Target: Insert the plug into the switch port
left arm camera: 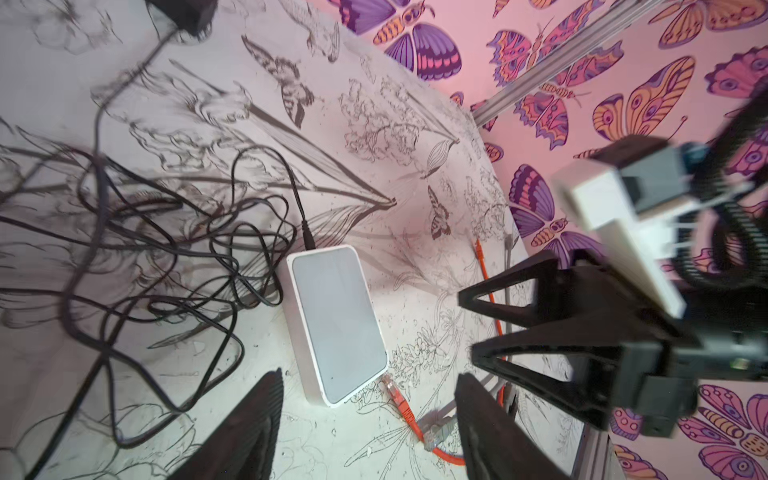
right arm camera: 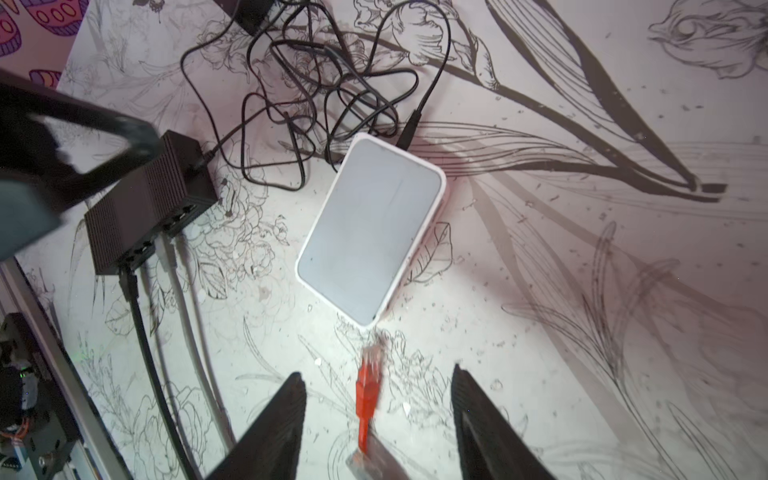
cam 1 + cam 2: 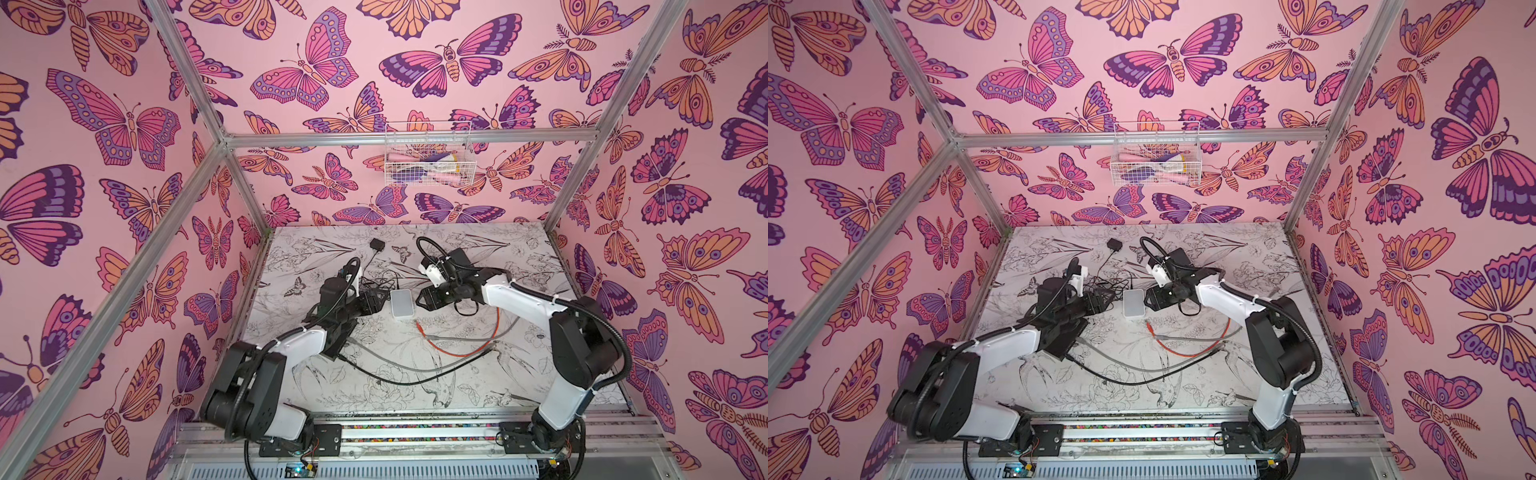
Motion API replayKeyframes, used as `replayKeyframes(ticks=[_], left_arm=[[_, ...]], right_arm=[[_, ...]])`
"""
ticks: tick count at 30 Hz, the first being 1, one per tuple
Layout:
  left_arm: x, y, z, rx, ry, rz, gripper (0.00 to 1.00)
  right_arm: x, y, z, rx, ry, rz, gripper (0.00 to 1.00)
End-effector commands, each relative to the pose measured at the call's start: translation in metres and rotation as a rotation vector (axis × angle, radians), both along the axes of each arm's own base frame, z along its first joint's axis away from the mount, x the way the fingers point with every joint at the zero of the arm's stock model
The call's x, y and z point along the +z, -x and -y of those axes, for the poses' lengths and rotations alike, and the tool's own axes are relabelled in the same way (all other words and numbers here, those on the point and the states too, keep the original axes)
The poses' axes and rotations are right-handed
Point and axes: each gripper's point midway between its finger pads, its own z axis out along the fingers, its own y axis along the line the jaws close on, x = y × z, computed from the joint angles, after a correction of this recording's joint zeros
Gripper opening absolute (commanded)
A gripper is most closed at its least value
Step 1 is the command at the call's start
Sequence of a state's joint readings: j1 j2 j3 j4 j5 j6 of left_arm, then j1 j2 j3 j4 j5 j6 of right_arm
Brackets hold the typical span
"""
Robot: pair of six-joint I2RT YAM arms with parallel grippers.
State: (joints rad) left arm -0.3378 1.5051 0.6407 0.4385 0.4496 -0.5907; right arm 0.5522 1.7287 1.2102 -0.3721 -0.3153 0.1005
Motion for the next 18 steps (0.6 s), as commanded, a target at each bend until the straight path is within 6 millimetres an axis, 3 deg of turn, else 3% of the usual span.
replayKeyframes(ticks=[1,7,12,18], left_arm=[[-0.008,-0.005,0.017,-0.071,0.007,-0.017,0.68],[-0.031,-0.026,0.032,-0.091,-0.017,-0.054,0.68],[-0.043,-0.037,0.047,-0.122,-0.014,-0.078,0.68],[-0.053,-0.05,0.057,-0.141,-0.021,-0.102,0.68]], right_arm=[[-0.017,0.031,0.025,0.069,0.124,-0.033,0.65],[-0.039,0.073,0.037,0.179,0.294,-0.118,0.66],[-0.051,0.083,0.036,0.196,0.313,-0.151,0.56],[-0.062,0.095,0.042,0.245,0.363,-0.166,0.57]])
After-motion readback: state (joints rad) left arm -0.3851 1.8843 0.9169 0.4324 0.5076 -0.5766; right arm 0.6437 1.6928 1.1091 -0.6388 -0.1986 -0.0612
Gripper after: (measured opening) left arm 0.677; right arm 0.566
